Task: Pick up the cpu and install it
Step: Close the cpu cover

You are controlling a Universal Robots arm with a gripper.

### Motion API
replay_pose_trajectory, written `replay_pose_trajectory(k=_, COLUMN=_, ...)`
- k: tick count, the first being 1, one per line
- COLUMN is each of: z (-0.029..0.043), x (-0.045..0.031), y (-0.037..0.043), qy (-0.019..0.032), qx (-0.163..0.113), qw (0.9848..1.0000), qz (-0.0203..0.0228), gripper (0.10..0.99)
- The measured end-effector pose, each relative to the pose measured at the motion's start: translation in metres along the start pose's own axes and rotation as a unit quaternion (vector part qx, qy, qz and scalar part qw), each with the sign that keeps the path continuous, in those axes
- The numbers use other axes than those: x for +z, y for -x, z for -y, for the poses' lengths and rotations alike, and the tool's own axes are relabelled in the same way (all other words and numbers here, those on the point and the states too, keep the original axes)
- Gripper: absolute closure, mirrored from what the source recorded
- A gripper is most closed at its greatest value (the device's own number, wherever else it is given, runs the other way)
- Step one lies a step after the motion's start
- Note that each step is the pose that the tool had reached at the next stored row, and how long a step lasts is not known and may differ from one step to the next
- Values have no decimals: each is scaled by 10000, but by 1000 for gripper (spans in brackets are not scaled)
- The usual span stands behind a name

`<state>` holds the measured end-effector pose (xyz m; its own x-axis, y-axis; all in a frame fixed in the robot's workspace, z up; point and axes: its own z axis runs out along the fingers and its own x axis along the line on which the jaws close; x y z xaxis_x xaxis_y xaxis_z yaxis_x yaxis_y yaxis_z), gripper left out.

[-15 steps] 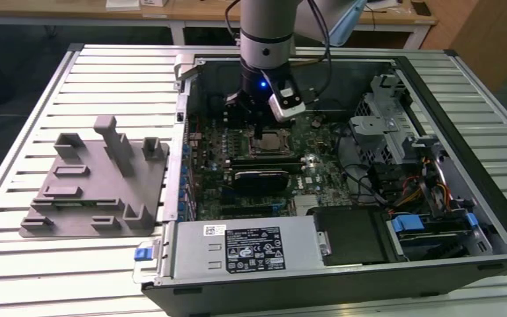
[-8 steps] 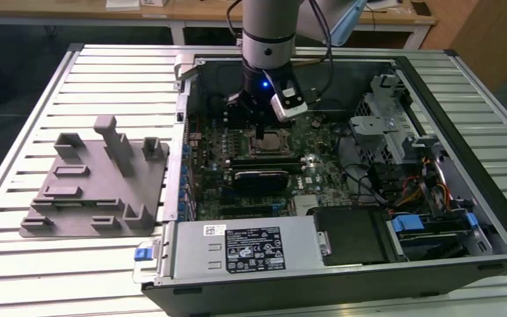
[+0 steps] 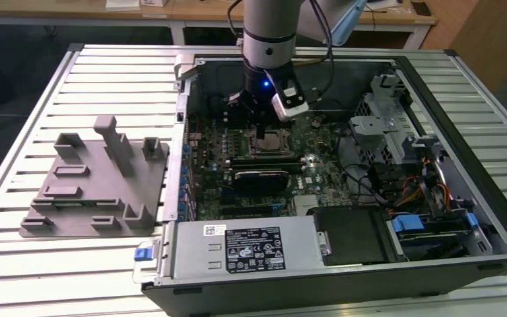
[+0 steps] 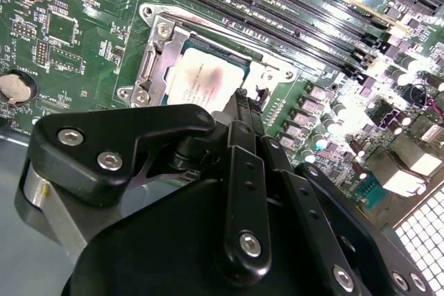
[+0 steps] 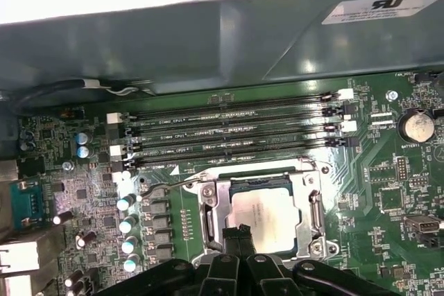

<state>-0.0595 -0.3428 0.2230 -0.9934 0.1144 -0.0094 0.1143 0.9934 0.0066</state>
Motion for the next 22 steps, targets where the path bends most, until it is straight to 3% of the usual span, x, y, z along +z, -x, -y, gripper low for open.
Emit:
replay_pose_trajectory(k=11, z=-1, x=-36, y=5, qy=1, qx=-1, qw=10000, qz=0, gripper=980)
replay_pose_trajectory(k=18, z=-11, x=-35, y=95, qy=0, qx=0, qw=10000, qz=0, gripper=980)
replay_pose_trajectory(k=22, z=-11, x=-50, y=97, qy=0, qx=0, qw=10000, qz=0, gripper=980)
